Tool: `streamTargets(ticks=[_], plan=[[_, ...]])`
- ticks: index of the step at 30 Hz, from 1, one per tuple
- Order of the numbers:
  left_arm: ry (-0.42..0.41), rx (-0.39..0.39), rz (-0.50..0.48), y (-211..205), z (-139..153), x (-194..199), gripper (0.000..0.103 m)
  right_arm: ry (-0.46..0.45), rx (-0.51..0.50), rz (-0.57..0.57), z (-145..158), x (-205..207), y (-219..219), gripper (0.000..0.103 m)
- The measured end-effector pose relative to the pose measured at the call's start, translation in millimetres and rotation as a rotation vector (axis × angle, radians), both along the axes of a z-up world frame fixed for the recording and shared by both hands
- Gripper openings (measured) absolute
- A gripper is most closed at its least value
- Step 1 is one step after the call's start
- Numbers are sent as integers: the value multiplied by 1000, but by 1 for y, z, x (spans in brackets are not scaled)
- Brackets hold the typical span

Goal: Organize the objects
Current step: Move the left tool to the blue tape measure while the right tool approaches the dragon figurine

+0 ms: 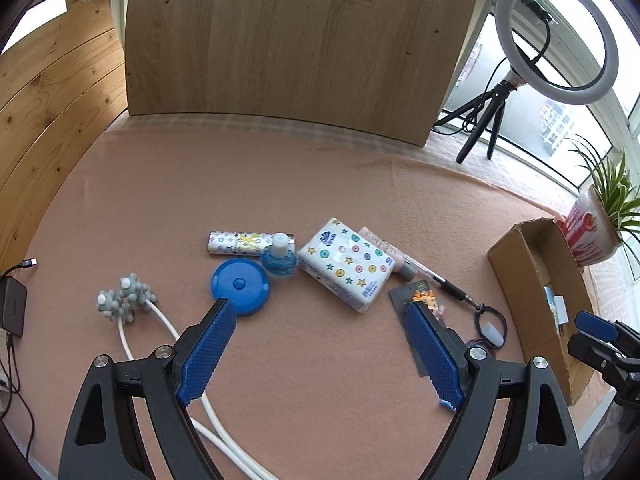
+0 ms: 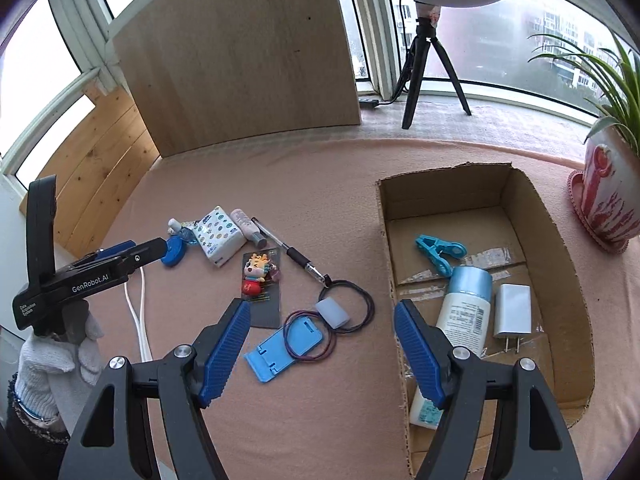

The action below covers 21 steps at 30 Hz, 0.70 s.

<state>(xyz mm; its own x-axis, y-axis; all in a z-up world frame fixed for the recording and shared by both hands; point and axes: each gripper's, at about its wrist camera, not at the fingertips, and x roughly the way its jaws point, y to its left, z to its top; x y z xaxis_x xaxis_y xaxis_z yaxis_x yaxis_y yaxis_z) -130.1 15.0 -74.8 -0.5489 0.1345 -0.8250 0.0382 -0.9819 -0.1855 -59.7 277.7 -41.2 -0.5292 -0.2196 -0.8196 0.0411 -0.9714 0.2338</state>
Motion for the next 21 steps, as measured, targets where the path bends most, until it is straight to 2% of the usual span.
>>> streamTargets(ticks=[9, 21], plan=[[-47, -34, 20, -59, -24, -4, 85, -77, -24, 13, -21, -26, -56, 71], [-94, -72, -35, -57, -55, -30, 80, -159, 15, 8, -56, -59, -93, 71]])
